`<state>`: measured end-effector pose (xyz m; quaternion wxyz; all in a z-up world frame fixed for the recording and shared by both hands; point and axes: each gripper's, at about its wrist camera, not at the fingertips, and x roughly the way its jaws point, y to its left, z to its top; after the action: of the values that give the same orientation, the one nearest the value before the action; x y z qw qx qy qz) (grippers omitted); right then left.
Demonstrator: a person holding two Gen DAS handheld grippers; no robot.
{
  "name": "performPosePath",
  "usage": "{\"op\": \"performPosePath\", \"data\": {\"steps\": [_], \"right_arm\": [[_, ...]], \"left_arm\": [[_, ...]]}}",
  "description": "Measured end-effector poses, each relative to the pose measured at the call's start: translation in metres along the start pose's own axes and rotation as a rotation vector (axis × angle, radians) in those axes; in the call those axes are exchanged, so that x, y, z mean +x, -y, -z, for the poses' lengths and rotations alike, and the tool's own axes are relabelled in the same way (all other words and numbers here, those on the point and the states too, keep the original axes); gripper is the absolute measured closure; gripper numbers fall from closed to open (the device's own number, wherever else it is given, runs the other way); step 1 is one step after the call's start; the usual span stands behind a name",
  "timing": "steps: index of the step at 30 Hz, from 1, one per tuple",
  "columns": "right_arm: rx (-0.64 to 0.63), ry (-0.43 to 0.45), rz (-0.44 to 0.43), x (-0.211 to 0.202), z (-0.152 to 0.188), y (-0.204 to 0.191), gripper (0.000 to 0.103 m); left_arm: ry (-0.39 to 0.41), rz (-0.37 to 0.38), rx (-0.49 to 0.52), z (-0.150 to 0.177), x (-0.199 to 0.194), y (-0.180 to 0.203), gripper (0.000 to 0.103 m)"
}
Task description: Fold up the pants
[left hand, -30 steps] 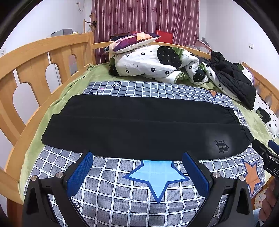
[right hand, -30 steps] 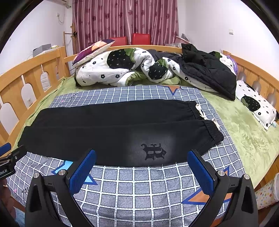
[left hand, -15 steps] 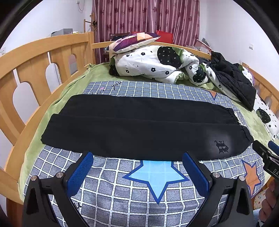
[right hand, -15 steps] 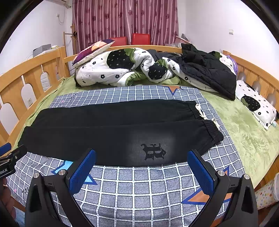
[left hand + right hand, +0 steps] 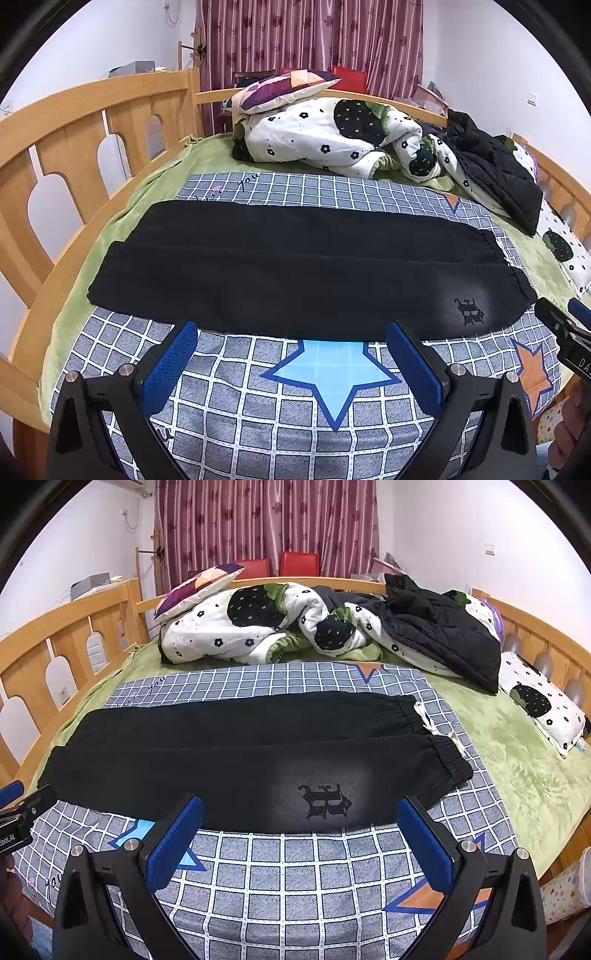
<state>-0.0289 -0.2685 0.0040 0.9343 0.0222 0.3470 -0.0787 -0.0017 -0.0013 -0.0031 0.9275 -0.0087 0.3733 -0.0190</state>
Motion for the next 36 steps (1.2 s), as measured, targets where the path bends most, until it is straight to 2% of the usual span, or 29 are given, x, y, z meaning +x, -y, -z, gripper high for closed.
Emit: {"op": "performPosePath", "data": {"steps": [22,31,34,36], "right_arm": [[0.008,-0.003,-0.009,-0.003,-0.001,0.000,0.001],[-0.002,0.062,0.003,-0.028,-0.015,-0.002,0.001],[0.010,0.045,-0.066,-0.038,-0.029,0.001,0.001],[0.002,0.051,-0.100,-0.047,-0.040,0.007,0.003]], "left_arm": [[-0.008,0.012,0.000,-0.005,-0.003,0.003,0.000],[0.073,0.010,-0.006,-0.030,-0.040,-0.001,0.000],[0.083,0.037,-0.005,-0.040,-0.054,-0.009,0.000],[0.089,0.020,0.008,-0.046,-0.060,-0.017,0.000]]}}
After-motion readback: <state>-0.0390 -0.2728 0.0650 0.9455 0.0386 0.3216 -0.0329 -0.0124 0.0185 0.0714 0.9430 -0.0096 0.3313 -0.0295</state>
